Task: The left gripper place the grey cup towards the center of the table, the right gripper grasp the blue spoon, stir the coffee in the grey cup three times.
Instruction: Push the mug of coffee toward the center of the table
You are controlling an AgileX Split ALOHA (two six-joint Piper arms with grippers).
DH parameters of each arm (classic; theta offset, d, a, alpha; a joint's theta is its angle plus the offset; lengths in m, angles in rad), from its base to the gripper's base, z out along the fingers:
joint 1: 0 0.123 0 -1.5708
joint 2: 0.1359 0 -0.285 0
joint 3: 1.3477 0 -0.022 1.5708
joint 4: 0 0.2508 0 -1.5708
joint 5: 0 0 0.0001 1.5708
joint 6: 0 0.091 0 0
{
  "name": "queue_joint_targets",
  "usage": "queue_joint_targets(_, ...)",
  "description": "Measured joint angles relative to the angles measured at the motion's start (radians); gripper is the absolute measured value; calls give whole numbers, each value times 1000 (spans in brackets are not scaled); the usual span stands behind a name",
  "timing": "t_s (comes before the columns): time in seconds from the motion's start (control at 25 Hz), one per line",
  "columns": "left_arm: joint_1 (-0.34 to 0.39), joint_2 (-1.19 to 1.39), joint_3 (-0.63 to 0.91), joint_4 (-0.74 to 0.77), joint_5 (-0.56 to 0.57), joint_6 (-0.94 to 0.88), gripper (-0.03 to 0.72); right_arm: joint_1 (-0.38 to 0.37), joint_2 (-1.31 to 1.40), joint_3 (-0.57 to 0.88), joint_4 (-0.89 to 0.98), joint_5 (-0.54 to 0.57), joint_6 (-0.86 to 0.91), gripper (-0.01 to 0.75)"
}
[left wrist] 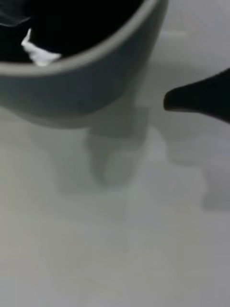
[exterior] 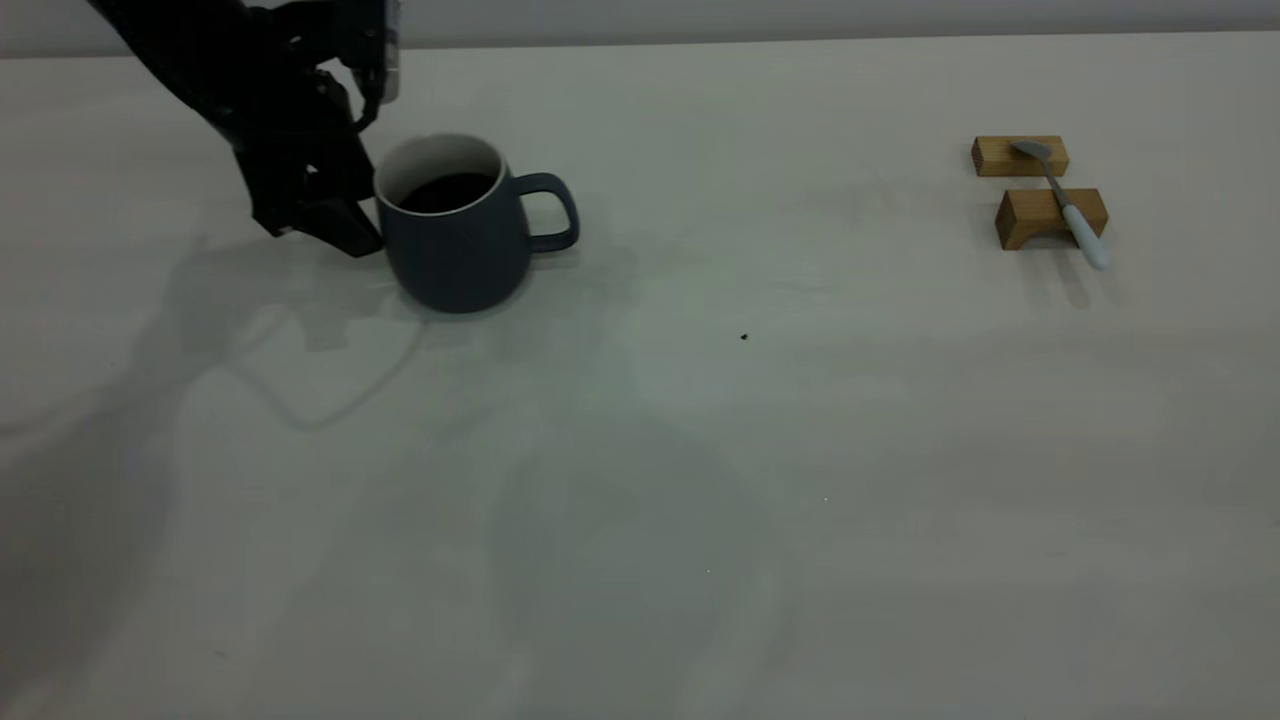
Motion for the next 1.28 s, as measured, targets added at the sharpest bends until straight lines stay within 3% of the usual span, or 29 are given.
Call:
queue_joint_targets(0.72, -213, 24, -5, -191, -158, 0, 585, 0, 0, 0, 0, 0, 0, 238)
queue_joint_targets(1.28, -322, 77, -119, -296, -144, 0, 585, 0, 0, 0, 0, 0, 0, 238)
